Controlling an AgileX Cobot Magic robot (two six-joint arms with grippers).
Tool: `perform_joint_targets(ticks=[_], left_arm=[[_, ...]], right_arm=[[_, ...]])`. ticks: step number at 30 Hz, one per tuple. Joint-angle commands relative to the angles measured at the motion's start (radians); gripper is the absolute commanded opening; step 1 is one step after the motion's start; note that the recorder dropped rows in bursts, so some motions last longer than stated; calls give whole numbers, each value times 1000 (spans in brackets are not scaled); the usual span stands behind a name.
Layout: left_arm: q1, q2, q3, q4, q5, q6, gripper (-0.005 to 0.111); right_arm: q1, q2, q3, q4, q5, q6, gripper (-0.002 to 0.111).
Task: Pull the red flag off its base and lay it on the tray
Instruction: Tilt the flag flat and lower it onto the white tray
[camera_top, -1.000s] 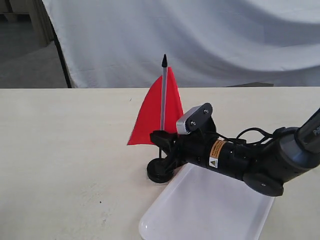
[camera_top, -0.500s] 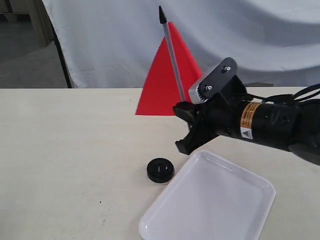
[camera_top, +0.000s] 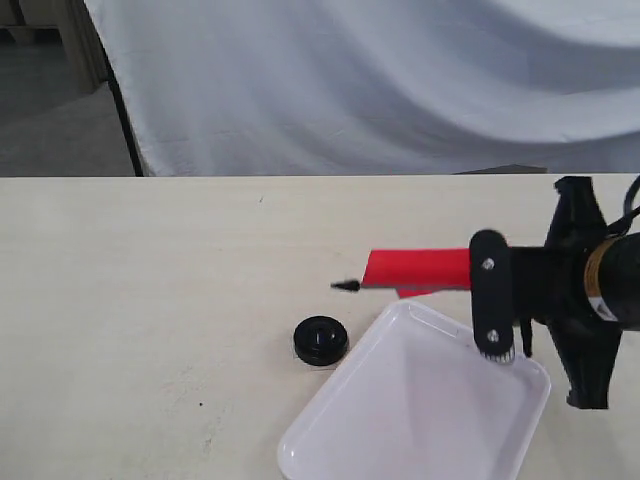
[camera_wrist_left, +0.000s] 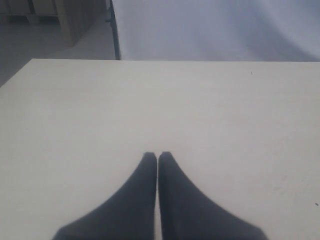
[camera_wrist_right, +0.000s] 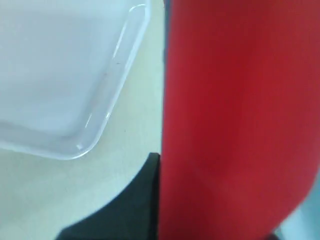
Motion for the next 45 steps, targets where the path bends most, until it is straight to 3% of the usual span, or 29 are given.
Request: perform_joint_targets(ticks=[1,7,16,18,20,22,23,25,28,31,33,35,36,39,45], left_arm=[[0,-1,2,-1,0,-2,1],[0,-1,2,-1,0,-2,1],[0,-1,2,-1,0,-2,1],[0,-1,2,-1,0,-2,1],[0,-1,2,-1,0,-2,1],[0,-1,2,-1,0,-2,1],[0,-1,2,-1,0,-2,1],[0,-1,2,-1,0,-2,1],[0,-1,2,-1,0,-2,1],[0,-1,2,-1,0,-2,1],[0,-1,2,-1,0,-2,1],[0,-1,2,-1,0,-2,1],[0,-1,2,-1,0,-2,1],[0,-1,2,-1,0,-2,1],[0,-1,2,-1,0,-2,1]], right_arm=[[53,61,21,-124,-21,-213,-1],[60,262,21,-371,-101,-205,-1],[60,415,-9,-380,-130,-145,0],[60,415,-9,-380,-138,-114,4],[60,415,-9,-380,-151,-95,17],[60,415,-9,-380,-159,-17,48],[60,415,-9,-380,-159,15,72],[60,415,-9,-380,-151,84,85],[60,392,-9,-380,-99,158,82],[60,338,-9,-380,-8,183,67],[60,309,-9,-380,24,226,47],[60,289,-9,-381,60,335,17],[60,280,-9,-374,59,489,0],[60,276,-35,-350,52,718,0],[51,276,-146,24,111,712,-1]])
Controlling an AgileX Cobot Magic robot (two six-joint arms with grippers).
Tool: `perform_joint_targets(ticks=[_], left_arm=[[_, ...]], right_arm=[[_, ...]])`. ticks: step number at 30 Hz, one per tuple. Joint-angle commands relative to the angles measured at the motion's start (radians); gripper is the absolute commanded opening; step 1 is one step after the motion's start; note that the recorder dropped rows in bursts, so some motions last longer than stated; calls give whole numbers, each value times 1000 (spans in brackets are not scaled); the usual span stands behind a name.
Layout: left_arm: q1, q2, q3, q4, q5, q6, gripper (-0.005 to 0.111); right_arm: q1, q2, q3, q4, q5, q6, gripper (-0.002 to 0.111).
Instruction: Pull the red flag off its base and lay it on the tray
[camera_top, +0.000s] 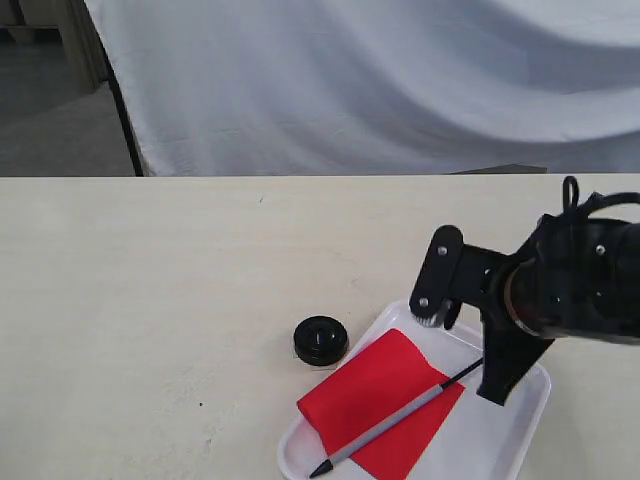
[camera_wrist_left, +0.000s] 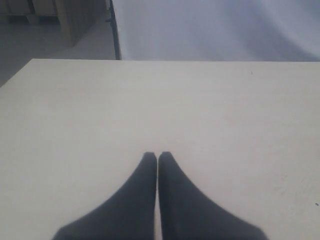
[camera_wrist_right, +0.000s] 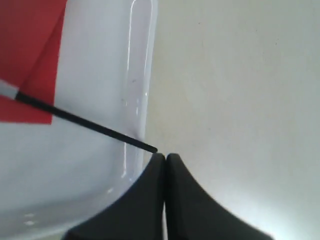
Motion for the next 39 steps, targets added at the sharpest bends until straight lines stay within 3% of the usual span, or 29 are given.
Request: perform_joint_targets(ticks=[1,6,8,13,20,39], left_arm=[[0,-1,2,-1,0,-2,1],[0,-1,2,-1,0,-2,1],[0,-1,2,-1,0,-2,1],[0,-1,2,-1,0,-2,1],[0,-1,2,-1,0,-2,1],[0,-1,2,-1,0,-2,1]], right_arm=[[-20,-10,-90,288,93,3,-1],[-180,-23,-239,705,315,-87,-1],[-248,-58,-238,808,325,-109,-1],[-412,-227,-104,934,173,-189,-1],[-608,-470,12,968,33,-197,-1],[-606,-1375,453,993,-600,-127,-1]])
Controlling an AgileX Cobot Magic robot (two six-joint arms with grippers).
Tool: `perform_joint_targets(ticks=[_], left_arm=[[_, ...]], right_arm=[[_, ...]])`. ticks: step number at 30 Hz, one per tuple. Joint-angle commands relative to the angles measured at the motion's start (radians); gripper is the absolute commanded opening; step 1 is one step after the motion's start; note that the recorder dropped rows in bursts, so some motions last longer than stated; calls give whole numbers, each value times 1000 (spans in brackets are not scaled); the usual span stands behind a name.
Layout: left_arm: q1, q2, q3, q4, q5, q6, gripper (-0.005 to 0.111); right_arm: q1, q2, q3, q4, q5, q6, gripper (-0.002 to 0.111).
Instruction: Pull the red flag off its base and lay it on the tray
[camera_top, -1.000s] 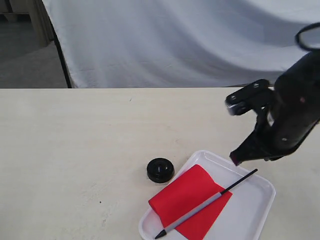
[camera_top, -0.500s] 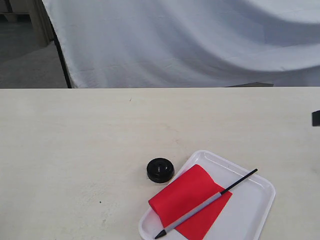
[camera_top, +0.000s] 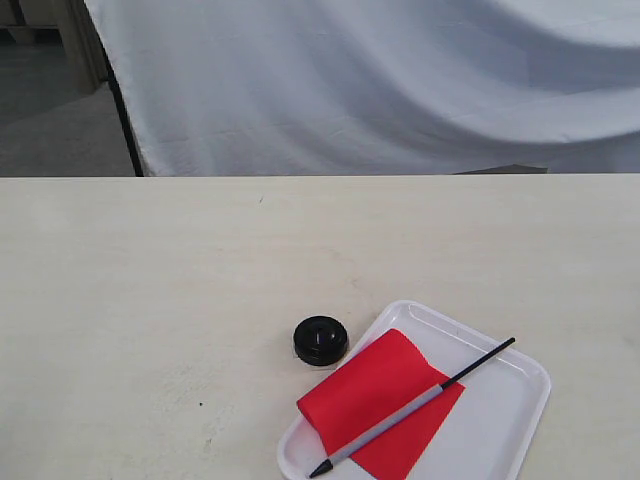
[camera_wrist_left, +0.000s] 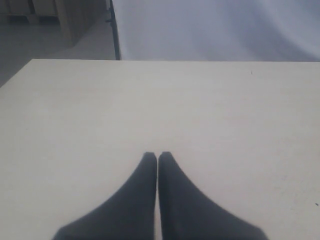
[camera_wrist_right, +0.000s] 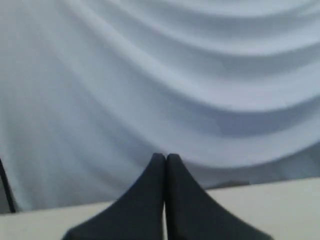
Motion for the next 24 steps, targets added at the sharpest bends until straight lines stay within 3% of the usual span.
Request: perform_joint_targets(ticks=[1,7,24], left_arm=[[0,-1,2,-1,0,-2,1],[0,-1,2,-1,0,-2,1],[0,-1,2,-1,0,-2,1]], right_arm=[[3,-171,91,0,-132,10,-1],[3,-344,119,0,-119,58,-1],[15,-344,137,27,125,187,-1]])
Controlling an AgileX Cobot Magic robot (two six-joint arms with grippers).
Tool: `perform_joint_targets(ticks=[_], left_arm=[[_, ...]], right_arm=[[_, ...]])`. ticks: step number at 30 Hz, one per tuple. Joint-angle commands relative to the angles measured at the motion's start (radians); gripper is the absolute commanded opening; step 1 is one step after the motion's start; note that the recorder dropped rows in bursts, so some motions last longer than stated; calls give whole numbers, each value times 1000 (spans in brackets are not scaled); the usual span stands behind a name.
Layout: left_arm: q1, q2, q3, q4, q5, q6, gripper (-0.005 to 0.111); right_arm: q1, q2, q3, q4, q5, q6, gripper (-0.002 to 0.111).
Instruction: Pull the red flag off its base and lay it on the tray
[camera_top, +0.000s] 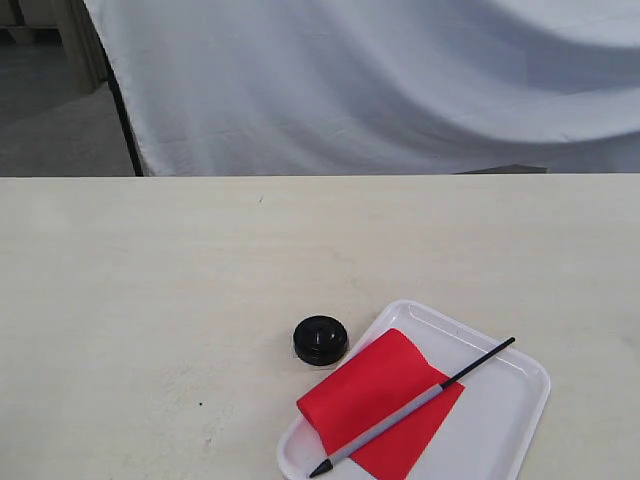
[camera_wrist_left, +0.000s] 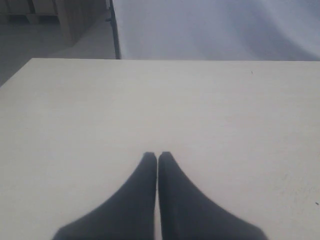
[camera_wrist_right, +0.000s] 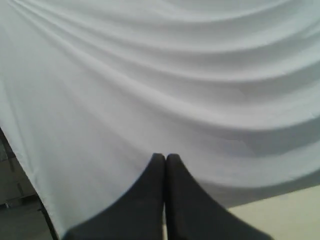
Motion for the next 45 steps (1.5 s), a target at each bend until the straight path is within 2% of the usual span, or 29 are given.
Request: perform_joint_targets(ticks=[1,12,15,32,36,45], left_arm=[[0,-1,2,-1,-2,-2,1],[0,-1,2,-1,-2,-2,1],[0,-1,2,-1,-2,-2,1],[0,-1,2,-1,-2,-2,1],[0,-1,2,-1,-2,-2,1],[0,-1,2,-1,-2,-2,1]], right_arm=[[4,-4,34,7,50,1,-1],[4,-4,263,7,37,-21,-1],[4,-4,263,-18,115,-29,-1],[4,-4,263,-27,109,-128,-1],[4,-4,263,-27,134,-220,-1],[4,-4,263,-27,136,-222,-1]])
